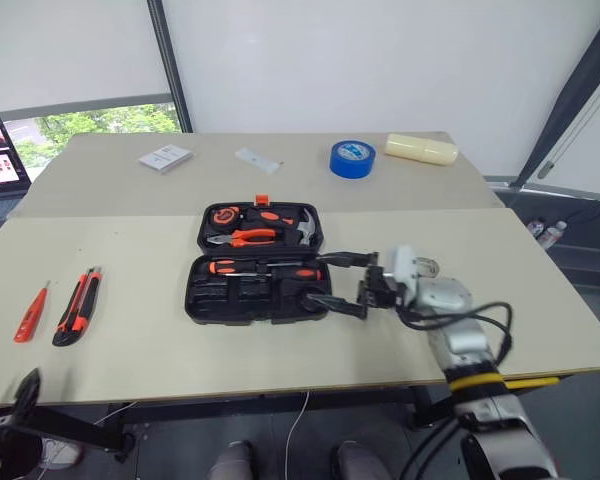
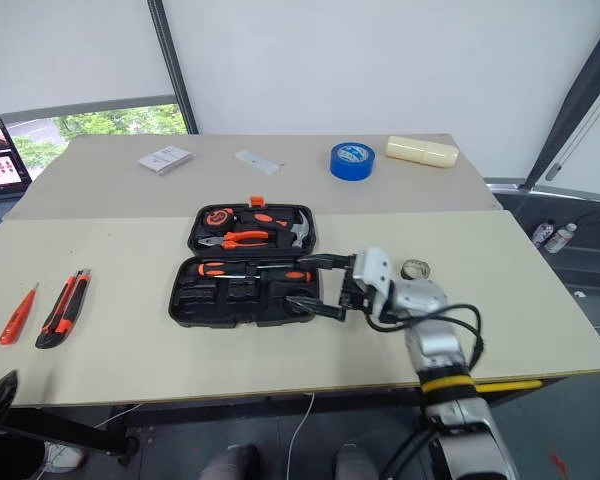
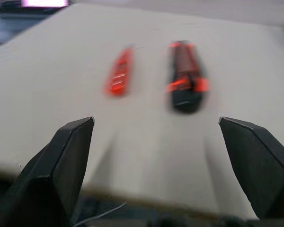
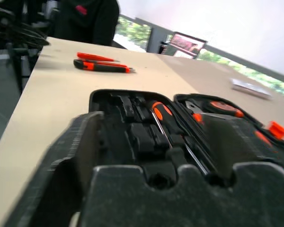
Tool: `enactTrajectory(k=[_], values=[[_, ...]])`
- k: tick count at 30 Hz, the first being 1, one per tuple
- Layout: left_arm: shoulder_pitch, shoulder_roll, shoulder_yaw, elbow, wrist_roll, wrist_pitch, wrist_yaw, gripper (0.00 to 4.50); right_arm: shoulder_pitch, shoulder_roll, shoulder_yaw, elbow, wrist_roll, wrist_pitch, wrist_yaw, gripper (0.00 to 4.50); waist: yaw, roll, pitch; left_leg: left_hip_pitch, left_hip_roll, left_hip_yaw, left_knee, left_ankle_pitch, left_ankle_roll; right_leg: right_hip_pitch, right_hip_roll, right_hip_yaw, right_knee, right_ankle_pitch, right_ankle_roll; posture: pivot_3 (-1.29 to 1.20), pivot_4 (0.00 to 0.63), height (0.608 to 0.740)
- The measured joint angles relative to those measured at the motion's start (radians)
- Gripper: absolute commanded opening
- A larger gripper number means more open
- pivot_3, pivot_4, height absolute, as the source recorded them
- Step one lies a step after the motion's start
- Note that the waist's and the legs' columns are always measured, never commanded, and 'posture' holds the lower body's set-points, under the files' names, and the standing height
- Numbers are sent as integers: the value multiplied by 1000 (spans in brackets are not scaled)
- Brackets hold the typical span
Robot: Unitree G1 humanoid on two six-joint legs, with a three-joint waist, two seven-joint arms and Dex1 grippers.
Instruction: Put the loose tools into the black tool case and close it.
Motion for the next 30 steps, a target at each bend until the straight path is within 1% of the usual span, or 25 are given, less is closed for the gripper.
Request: enactTrajectory(k=[3,5,7,8,11,12,13,16,17,18,20,22,24,27,28,30], values=[[12,-2,36,17,-27,28,34,4500,133,-23,-6,-123,49,19,-9,4473,3,-2,-1,2,0,0,0,-1,-1,0,-1,0,0,-1,0,0,150,740],[12,6,47,29,-39,64,57,4500,186,-32,-19,-189,84,74,-49,4473,4,-3,0,2,-1,0,0,-1,-1,-1,-3,0,0,0,0,0,150,740],[-8,35,46,34,-46,100,70,4500,196,-46,-36,-257,116,126,-94,4473,7,-4,0,2,-1,0,0,-1,-2,-1,-3,0,0,0,-1,0,150,740],[-35,74,43,35,-60,134,69,4500,192,-55,-46,-302,137,160,-121,4473,12,-5,0,2,0,-1,0,-1,-2,-1,-3,-2,0,0,-1,0,150,740],[-128,268,27,45,-80,278,79,4500,114,-88,-49,-419,200,259,-176,4473,23,-6,2,2,1,-3,-3,-1,-2,-4,-2,-4,-1,2,-5,0,150,740],[-148,302,21,54,-81,306,83,4500,100,-98,-49,-436,204,274,-179,4473,24,-6,2,2,0,-3,-2,-1,-2,-3,-2,-4,-1,2,-5,0,150,740],[-212,384,3,95,-81,379,91,4500,66,-121,-46,-455,220,313,-187,4473,26,-7,2,2,0,-3,-3,-1,-2,-4,-2,-4,-2,2,-5,0,150,740],[-341,499,-66,201,-69,489,99,4500,-6,-147,-40,-465,237,377,-199,4473,26,-6,2,2,0,-1,-3,-1,-2,-4,-4,-4,-3,3,-5,0,150,740],[-400,534,-111,259,-50,527,101,4500,-29,-156,-33,-468,240,406,-206,4473,26,-7,1,1,0,-1,-2,-1,-2,-4,-4,-4,-2,3,-5,0,150,740],[-462,561,-157,323,-27,552,98,4500,-47,-172,-27,-470,240,431,-208,4473,26,-9,0,1,0,0,-3,-1,-2,-5,-3,-4,-3,5,-8,0,150,740],[-567,590,-235,439,18,574,98,4500,-76,-200,-18,-467,240,474,-206,4473,26,-11,0,0,0,1,-5,-1,-3,-4,-3,-4,-2,5,-10,0,150,740],[-680,600,-304,563,72,570,97,4500,-98,-221,-11,-462,240,509,-196,4473,27,-12,-1,-1,1,1,-6,-2,-4,-3,-1,-4,-1,5,-4,0,150,740],[-804,601,-384,706,140,536,80,4500,-116,-241,-2,-459,240,536,-183,4473,27,-12,-1,-1,1,-1,-6,0,0,-3,1,-4,2,3,-4,0,150,740],[-924,607,-458,832,212,479,41,4500,-126,-256,5,-448,239,555,-168,4473,29,-12,-1,-1,1,-2,-6,-2,-3,-3,2,-4,4,0,-2,0,150,740],[-971,609,-483,882,240,461,20,4258,-131,-261,7,-441,239,558,-163,4495,31,-12,-1,-1,1,-2,-6,-2,-3,-3,2,-4,4,0,-2,0,150,740],[-1013,611,-508,924,269,449,-5,3768,-142,-267,8,-434,238,561,-153,4500,34,-12,-1,-1,1,-2,-5,-2,-3,-3,2,-4,5,-1,-2,0,150,740]])
